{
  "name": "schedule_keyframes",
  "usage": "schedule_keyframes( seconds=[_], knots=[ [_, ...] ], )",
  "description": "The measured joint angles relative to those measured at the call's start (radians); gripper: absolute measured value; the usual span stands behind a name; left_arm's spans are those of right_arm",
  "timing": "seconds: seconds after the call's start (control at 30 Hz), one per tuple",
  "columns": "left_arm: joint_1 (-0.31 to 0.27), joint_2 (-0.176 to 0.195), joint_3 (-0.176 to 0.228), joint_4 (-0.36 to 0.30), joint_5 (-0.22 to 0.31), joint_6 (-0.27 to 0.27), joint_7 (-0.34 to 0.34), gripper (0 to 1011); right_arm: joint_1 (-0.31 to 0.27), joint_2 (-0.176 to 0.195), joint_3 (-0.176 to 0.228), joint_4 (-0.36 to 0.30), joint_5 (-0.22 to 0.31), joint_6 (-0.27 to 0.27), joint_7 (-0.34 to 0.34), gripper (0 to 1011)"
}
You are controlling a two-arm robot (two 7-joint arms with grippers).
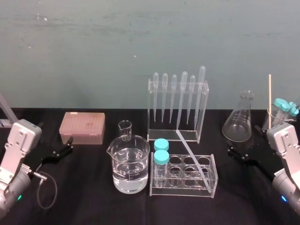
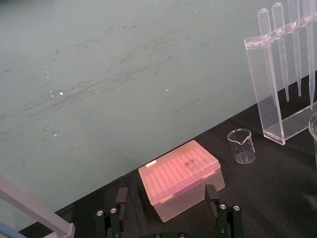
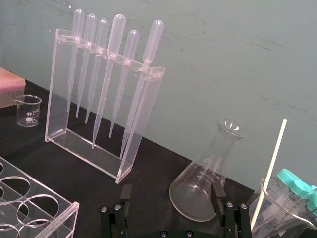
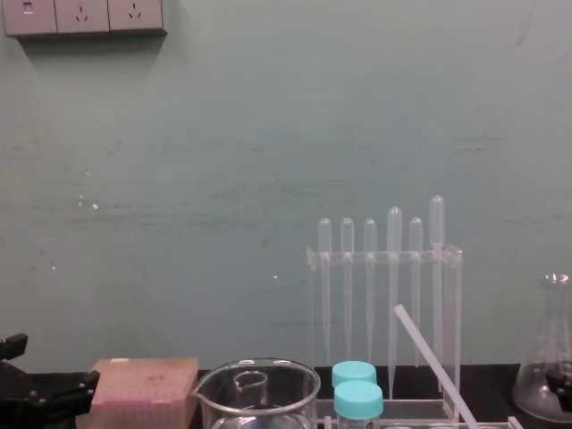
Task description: Pick up the stirring rod with one hand, then place it down.
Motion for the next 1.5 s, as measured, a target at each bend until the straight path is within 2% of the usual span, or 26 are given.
schedule_keyframes(
  seconds=[1.5],
  knots=[
    [0.000,0.000,0.000,0.000,0.000,0.000,0.000,1000,0.000,0.000,0.000,0.000,0.000,0.000,0.000,1000]
  ],
)
